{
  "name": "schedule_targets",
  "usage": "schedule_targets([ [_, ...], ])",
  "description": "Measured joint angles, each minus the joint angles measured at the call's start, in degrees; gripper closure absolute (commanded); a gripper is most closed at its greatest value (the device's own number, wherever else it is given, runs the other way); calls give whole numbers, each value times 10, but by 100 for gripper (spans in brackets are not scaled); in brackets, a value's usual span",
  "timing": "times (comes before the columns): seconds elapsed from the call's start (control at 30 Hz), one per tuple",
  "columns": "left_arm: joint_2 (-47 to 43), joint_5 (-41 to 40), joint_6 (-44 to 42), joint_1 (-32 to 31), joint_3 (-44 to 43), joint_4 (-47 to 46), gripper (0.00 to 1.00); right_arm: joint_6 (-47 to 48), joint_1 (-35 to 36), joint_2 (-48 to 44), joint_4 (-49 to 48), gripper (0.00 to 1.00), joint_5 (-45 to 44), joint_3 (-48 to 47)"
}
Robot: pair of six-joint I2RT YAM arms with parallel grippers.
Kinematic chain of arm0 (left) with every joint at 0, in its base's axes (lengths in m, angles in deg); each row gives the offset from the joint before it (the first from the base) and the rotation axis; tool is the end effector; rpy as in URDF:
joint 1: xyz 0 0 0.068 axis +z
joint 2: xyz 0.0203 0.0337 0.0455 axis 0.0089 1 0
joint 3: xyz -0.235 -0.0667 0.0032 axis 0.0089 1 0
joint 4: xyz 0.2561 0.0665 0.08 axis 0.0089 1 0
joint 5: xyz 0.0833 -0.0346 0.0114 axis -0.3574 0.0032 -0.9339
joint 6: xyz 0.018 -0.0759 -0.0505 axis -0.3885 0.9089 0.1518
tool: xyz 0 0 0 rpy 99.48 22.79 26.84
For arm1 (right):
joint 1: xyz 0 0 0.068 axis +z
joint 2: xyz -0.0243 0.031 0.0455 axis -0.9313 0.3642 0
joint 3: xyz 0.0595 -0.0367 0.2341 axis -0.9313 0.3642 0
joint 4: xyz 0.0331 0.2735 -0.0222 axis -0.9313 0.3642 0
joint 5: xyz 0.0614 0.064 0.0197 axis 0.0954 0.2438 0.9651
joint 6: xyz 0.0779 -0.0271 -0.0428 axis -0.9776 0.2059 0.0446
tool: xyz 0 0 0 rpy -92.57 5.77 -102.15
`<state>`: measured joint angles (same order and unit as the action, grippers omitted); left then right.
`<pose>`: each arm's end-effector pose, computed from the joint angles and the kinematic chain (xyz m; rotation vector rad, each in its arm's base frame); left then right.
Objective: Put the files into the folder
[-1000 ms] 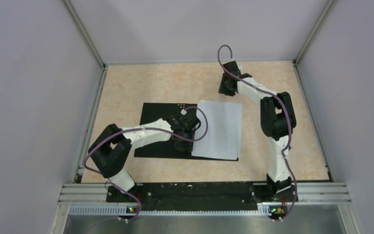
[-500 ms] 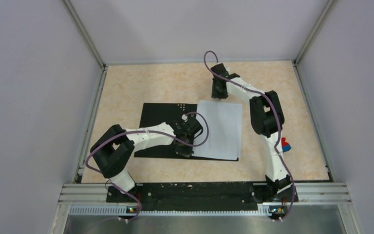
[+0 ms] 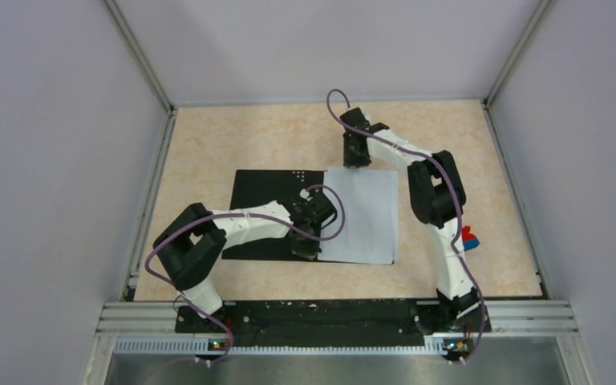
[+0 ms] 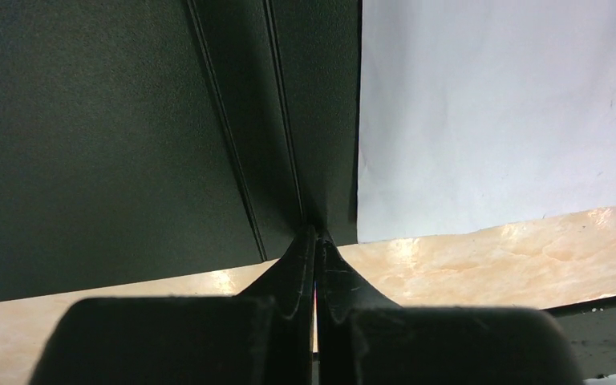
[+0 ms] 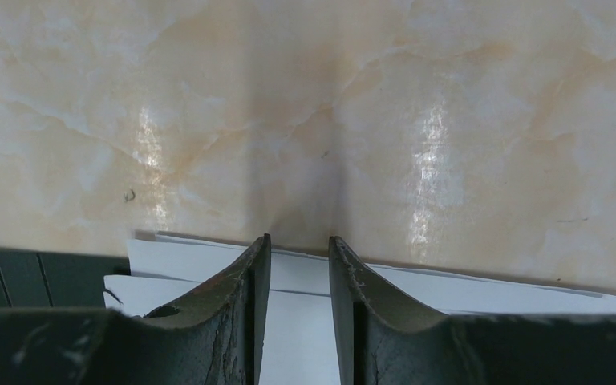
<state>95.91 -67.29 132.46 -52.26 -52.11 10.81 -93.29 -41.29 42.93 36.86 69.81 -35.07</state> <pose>0.2003 -0.2578 0.0746 0.1548 2.9323 -0.2434 0.4598 0.2209 0.0998 -0.0117 2.5912 0.0898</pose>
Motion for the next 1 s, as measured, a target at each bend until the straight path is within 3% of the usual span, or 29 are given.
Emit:
schedule_targets([
  [0.5,1,0,13,0,0,0,100,-6,13,-56,-8,65,16,80],
  [0.77,1,0,15,0,0,0,100,-26,-6,-109,-6,35,16,98],
  [0.9,1,1,14,0,0,0,100,-49,-61,-251,-52,13,29,242],
  [1.0,1,1,14,0,0,0,100,-70,-117,-364,-82,6,39,360],
])
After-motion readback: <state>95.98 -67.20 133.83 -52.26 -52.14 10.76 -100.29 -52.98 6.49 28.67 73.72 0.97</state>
